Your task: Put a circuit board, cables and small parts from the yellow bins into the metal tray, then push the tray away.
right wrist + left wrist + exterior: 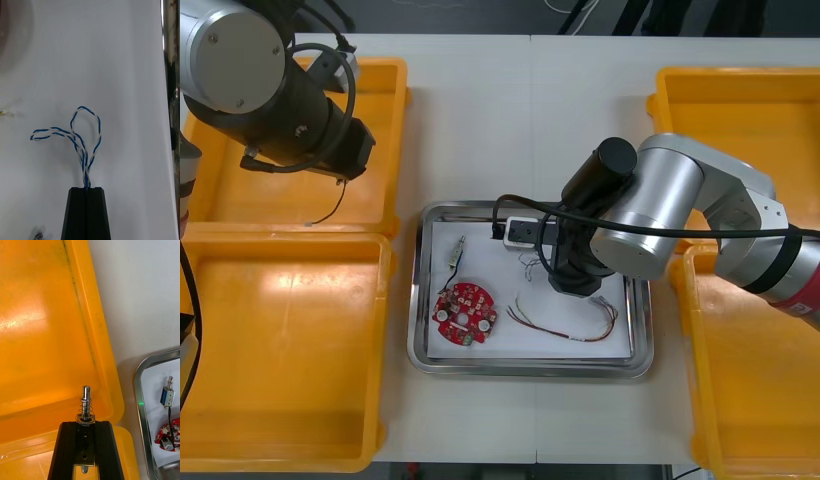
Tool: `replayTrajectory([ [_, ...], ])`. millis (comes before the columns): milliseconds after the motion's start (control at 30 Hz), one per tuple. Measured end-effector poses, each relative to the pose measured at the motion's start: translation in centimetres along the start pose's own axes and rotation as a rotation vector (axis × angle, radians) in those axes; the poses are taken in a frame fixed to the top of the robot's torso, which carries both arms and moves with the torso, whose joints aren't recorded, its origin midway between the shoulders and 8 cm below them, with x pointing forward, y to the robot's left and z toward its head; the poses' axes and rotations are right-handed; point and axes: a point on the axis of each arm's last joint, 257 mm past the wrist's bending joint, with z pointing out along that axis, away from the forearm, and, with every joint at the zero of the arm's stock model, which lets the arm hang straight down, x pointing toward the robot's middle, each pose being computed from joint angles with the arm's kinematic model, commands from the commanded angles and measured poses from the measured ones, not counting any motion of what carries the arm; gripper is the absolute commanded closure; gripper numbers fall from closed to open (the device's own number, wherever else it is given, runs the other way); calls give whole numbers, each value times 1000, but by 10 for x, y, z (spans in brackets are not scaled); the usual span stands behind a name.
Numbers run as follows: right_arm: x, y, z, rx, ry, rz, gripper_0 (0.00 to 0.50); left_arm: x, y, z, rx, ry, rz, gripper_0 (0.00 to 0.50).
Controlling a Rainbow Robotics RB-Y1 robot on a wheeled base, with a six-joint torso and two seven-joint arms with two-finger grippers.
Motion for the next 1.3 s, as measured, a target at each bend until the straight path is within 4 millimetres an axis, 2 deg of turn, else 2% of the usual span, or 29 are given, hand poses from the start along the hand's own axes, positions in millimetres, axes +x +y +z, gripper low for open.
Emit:
replayTrajectory([
  [167, 4, -11, 4, 32, 5, -12, 500, 0, 0, 0, 0, 0, 0, 500],
  [200, 4, -12, 4, 37, 7, -15, 463, 0, 0, 0, 0, 0, 0, 500],
  [233, 5, -14, 4, 44, 10, -17, 279, 0, 0, 0, 0, 0, 0, 500],
  [267, 6, -16, 4, 50, 12, -18, 194, 0, 0, 0, 0, 0, 0, 500],
  [300, 6, -17, 4, 56, 15, -20, 82, 0, 0, 0, 0, 0, 0, 500],
  [367, 8, -22, 4, 75, 21, -24, 0, 0, 0, 0, 0, 0, 0, 500],
  [500, 10, -28, 3, 100, 31, -31, 0, 0, 0, 0, 0, 0, 0, 500],
  [800, 18, -26, -2, 90, 67, -33, 0, 0, 0, 0, 0, 0, 0, 500],
  [1067, 4, -28, -37, 52, 26, 9, 0, 0, -1, 0, 5, 2, 2, 500],
  [1300, 22, -32, -79, -69, 35, 140, 0, 1, -2, 0, 10, 3, 4, 500],
])
